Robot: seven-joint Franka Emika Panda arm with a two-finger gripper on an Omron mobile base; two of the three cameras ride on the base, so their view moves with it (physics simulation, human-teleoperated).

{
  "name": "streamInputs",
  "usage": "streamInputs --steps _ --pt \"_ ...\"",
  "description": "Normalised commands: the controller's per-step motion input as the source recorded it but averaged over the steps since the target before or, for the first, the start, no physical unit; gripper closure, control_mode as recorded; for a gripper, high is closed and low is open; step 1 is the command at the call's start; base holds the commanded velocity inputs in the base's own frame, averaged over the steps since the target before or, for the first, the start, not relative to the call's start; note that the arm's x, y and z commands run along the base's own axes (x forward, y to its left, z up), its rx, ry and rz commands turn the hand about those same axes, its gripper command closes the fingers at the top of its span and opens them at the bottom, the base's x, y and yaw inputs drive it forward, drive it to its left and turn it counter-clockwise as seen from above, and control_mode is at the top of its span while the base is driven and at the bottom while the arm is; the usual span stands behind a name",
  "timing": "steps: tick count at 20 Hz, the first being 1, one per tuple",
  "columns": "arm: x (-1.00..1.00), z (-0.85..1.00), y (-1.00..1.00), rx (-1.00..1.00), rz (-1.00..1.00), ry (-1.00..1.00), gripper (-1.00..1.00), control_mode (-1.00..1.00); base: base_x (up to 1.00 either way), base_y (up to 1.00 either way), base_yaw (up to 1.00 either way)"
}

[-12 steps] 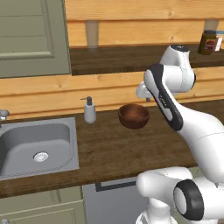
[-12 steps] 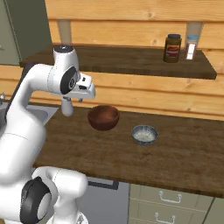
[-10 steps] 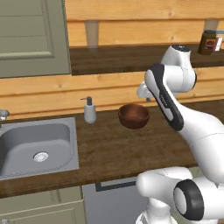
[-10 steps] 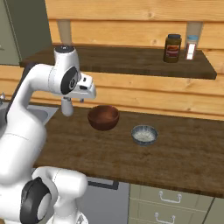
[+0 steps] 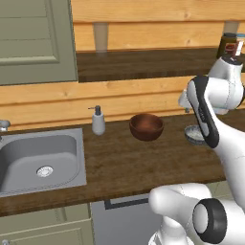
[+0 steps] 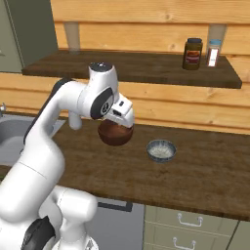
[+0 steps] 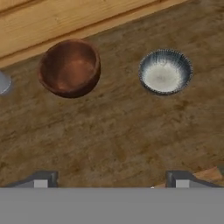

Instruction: Pick up the bowls on the counter and stack them on top of one another in the open cabinet. Place the smaller bowl on top of the larger bowl.

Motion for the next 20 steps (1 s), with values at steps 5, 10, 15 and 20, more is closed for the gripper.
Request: streamInputs --steps 5,10,15,20 --pt "-0.17 -0.11 -1.00 0.02 -0.37 0.00 -1.00 -1.00 0.00 0.00 0.00" --pt "-0.04 -0.11 -1.00 0.00 -0.32 0.00 -1.00 -1.00 0.00 0.00 0.00" --pt "0.08 -0.69 -1.00 0.05 -0.24 0.06 -1.00 -1.00 0.00 0.00 0.00" --pt "0.42 -0.92 -0.40 0.06 -0.13 0.12 -1.00 -1.00 0.00 0.00 0.00"
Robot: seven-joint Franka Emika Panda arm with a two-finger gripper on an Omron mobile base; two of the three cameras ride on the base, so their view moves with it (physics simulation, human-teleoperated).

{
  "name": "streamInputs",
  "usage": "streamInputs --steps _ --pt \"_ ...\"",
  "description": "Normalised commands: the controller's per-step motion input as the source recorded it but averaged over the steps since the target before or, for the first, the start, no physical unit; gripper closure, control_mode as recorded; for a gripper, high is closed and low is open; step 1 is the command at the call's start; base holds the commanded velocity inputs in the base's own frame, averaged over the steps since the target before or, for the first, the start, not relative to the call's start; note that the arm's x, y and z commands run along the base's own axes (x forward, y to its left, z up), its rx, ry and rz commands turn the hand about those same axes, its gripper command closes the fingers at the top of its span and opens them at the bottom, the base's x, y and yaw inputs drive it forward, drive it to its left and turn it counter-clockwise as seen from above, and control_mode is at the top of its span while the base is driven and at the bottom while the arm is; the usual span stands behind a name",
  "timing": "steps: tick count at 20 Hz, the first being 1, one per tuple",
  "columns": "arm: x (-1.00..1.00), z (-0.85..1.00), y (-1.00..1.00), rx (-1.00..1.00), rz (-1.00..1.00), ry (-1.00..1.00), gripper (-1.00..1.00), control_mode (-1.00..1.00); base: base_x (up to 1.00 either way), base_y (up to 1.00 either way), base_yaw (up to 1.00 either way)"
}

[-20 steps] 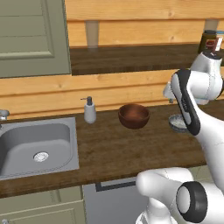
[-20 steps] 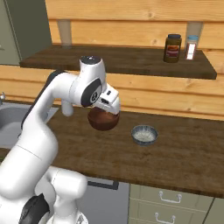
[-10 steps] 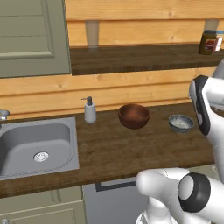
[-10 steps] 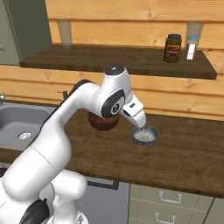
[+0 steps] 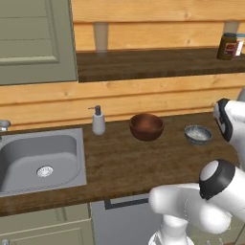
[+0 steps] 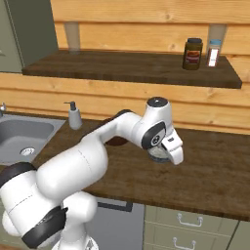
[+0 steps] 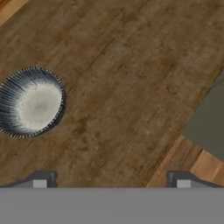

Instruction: Pick up the bowls on the counter and stack them on top of one another in the open cabinet. Place the smaller bowl on top of the larger bowl.

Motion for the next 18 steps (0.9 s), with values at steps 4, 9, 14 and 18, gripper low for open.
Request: streamInputs --steps 4,9,14,18 --pt "0.00 -0.29 0.04 0.08 0.00 0.00 -1.00 -1.00 0.00 0.00 0.00" --pt "0.03 -0.08 0.03 0.22 0.05 0.01 -1.00 -1.00 0.00 0.00 0.00" --pt "0.37 -0.22 0.00 0.18 0.04 0.01 -1.00 -1.00 0.00 0.00 0.00" --pt "0.42 -0.18 0.00 0.10 0.00 0.00 -1.00 -1.00 0.00 0.00 0.00"
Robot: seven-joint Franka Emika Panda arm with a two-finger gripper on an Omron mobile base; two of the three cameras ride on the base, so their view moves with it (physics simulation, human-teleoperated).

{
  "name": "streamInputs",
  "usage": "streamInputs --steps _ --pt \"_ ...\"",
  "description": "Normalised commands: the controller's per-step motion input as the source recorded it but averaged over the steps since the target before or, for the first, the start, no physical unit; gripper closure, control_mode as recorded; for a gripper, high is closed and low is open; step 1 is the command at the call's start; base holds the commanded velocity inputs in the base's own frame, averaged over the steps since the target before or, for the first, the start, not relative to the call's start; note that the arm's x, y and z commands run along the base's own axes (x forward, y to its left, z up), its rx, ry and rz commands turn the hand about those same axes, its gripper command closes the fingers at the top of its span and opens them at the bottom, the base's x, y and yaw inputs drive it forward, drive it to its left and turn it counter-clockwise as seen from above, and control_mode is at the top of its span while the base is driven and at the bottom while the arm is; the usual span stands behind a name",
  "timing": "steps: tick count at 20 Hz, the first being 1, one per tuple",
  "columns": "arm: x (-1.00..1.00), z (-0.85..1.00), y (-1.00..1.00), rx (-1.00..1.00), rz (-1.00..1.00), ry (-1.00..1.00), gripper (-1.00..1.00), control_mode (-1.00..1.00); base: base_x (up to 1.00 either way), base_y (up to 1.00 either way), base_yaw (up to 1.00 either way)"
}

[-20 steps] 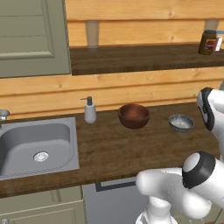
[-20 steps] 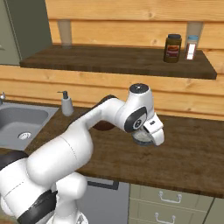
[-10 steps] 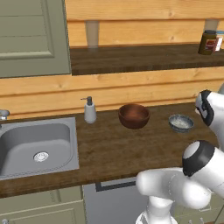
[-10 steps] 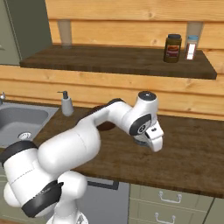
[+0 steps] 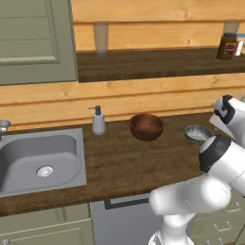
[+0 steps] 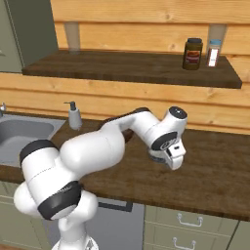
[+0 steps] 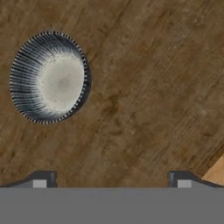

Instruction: Pick up the bowls on the counter and stack them on top of one another in the open cabinet. Place the smaller bowl on top of the larger bowl.

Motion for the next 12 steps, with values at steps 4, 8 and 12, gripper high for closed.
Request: streamInputs --steps 4,8,12 --pt "0.45 -0.34 0.00 0.00 0.00 0.00 -1.00 -1.00 0.00 0.00 0.00" --pt "0.38 -0.52 0.00 0.00 0.00 0.02 -1.00 -1.00 0.00 0.00 0.00" --pt "0.41 -0.48 -0.02 0.00 0.00 0.01 -1.00 -1.00 0.00 0.00 0.00"
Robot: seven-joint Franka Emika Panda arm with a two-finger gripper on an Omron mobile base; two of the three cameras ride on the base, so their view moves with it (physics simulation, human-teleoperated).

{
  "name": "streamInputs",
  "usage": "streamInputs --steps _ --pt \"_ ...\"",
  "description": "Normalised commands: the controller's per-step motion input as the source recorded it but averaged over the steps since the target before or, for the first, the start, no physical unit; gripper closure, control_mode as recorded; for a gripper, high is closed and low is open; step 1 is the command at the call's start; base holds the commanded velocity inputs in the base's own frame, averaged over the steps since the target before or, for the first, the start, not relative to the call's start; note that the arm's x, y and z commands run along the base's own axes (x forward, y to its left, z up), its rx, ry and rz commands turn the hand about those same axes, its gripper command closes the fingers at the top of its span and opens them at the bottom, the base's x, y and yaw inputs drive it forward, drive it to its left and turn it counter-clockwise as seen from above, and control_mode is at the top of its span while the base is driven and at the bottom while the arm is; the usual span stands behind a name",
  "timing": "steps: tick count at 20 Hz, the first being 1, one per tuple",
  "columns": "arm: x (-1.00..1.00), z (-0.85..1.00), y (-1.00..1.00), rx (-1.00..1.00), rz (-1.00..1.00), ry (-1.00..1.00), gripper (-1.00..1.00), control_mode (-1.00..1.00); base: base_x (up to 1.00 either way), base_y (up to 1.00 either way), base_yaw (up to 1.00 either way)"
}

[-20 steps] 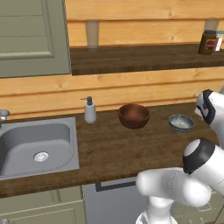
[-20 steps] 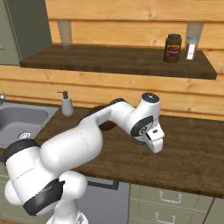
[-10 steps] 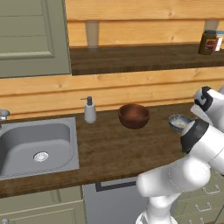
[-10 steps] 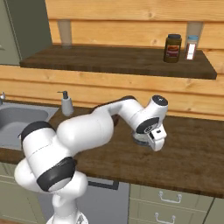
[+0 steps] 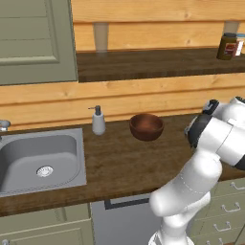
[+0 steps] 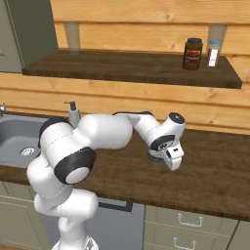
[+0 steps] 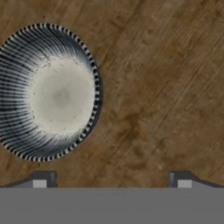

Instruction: Pick up the bowls on the counter and stack them on top of one another in the open cabinet. Place the smaller bowl on top of the larger bowl.

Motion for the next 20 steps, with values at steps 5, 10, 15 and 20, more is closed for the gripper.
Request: streamInputs --steps 5,10,15,20 --pt "0.31 -0.26 -0.03 0.00 0.00 0.00 -1.00 -1.00 0.00 0.00 0.00" --pt "0.27 -0.29 -0.09 0.00 0.00 0.00 -1.00 -1.00 0.00 0.00 0.00" --pt "0.31 -0.22 -0.28 0.00 0.00 0.00 -1.00 -1.00 0.00 0.00 0.00" --pt "0.34 -0.21 -0.14 0.00 0.00 0.00 -1.00 -1.00 0.00 0.00 0.00"
